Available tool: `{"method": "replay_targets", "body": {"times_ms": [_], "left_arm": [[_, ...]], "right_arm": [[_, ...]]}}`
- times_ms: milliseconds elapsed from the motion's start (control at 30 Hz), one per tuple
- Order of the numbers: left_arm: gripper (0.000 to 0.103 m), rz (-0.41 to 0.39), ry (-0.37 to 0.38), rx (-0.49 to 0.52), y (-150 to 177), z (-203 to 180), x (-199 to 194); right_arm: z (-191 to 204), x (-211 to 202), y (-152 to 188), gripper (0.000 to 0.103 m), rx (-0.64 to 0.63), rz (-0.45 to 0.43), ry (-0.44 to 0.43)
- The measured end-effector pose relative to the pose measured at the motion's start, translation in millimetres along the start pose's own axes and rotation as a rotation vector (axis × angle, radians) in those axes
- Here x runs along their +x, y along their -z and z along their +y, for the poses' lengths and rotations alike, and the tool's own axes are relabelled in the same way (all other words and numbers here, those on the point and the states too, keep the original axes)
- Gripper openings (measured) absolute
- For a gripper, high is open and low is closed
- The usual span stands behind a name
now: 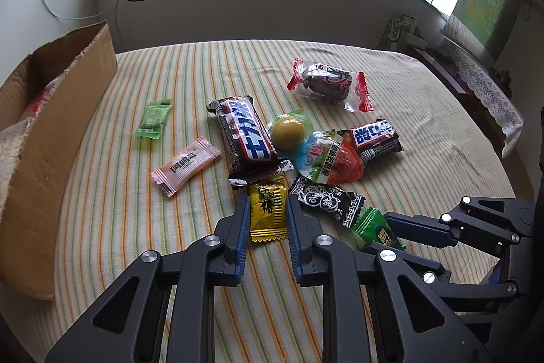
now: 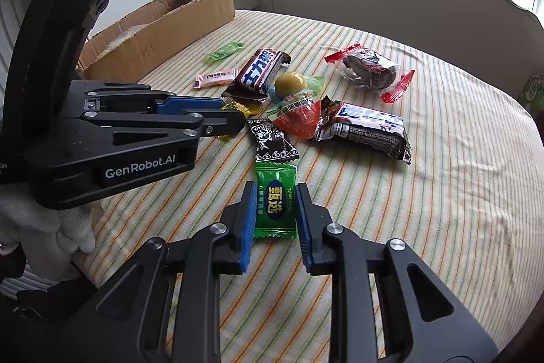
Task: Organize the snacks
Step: 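Close the right tool on the green candy packet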
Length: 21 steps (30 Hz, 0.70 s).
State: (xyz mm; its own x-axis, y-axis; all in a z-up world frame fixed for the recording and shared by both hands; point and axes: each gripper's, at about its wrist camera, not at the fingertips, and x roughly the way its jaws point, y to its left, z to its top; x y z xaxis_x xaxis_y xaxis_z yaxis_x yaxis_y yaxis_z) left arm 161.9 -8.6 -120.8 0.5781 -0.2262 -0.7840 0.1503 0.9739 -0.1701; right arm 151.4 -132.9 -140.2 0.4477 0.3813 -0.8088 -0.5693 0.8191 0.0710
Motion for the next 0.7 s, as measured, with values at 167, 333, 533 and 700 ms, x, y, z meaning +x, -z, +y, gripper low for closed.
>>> {"method": "replay_targets", "body": {"times_ms": [167, 333, 533, 700], "left_arm": [[0.019, -0.010, 0.018, -0.020, 6.0, 2.9, -8.7], [0.019, -0.030, 0.032, -0.045, 7.5, 5.9, -18.3], [0.019, -0.078, 0.050, -0.081, 5.8, 6.3, -38.0], [0.019, -0.116, 0.052, -0.100, 5.5, 9.7, -53.1]], "right_arm": [[-1.7, -3.7, 0.0, 0.023, 0.022, -0.005, -0.005], [-6.5, -16.8, 0.4, 0.023, 0.050, -0.027, -0.014], [-9.5, -35.9, -4.1, 0.023, 0.065, -0.065, -0.013], [-8.2, -43.9, -13.6, 0.023, 0.063, -0.089, -0.011]]}}
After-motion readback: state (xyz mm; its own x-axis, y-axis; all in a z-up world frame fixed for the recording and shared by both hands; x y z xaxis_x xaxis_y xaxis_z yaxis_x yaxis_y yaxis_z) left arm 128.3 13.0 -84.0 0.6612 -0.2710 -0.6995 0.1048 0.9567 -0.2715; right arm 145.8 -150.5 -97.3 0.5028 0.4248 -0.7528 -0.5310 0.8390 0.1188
